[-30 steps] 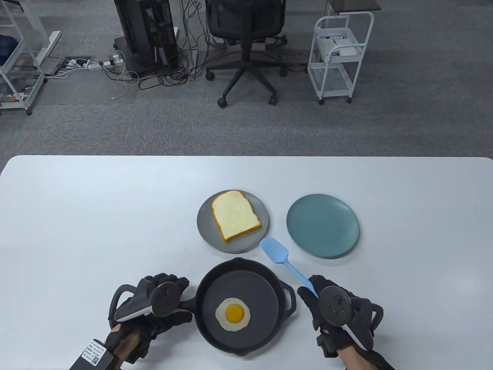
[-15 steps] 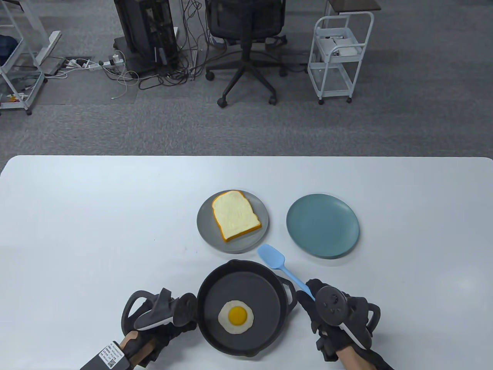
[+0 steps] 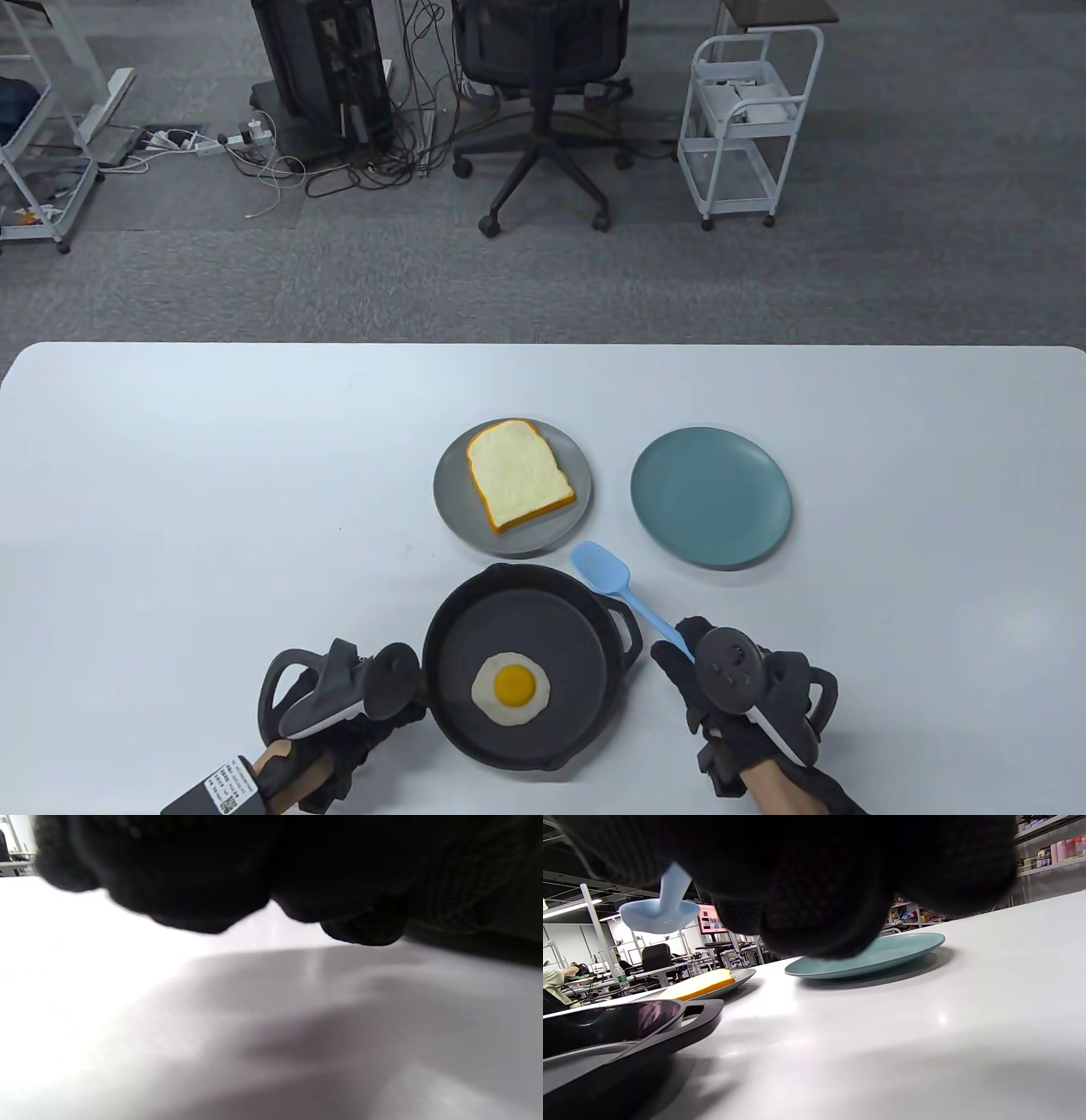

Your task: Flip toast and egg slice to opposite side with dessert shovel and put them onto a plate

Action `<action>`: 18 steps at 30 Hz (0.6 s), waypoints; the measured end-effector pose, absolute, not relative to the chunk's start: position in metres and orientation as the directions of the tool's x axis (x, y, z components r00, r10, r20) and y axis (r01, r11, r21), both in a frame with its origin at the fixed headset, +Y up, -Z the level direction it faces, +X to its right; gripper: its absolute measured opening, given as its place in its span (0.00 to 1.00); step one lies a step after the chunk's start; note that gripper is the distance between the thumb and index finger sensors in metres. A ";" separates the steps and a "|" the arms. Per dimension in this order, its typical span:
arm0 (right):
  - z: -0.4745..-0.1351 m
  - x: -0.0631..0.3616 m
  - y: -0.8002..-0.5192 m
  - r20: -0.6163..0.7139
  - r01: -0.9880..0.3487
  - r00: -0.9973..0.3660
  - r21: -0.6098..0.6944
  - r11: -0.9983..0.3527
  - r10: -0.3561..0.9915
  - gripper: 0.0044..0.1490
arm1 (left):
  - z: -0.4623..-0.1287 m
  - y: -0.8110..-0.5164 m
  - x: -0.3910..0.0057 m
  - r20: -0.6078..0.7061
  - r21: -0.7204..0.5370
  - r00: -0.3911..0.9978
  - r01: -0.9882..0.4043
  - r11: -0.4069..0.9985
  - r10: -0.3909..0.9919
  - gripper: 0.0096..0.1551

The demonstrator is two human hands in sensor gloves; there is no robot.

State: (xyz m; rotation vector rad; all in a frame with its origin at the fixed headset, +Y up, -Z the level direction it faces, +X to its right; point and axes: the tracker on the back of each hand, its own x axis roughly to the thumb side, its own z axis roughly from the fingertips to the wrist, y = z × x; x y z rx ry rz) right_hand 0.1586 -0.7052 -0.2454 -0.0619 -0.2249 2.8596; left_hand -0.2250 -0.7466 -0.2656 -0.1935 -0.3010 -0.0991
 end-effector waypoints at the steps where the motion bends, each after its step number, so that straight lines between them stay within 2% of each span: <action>1: -0.245 0.160 -0.705 -0.021 -0.271 -0.960 -0.166 -0.948 0.278 0.36 | -0.265 -0.744 -0.228 0.294 -0.155 0.953 0.126 0.980 -0.076 0.21; 7: -0.243 0.160 -0.700 0.016 -0.297 -0.954 -0.170 -0.940 0.298 0.40 | -0.264 -0.734 -0.238 0.260 -0.114 0.963 0.105 0.988 -0.073 0.22; 18: -0.239 0.140 -0.700 0.211 -0.223 -0.956 -0.081 -0.971 0.202 0.36 | -0.260 -0.721 -0.242 0.227 -0.037 0.967 0.125 0.991 -0.114 0.22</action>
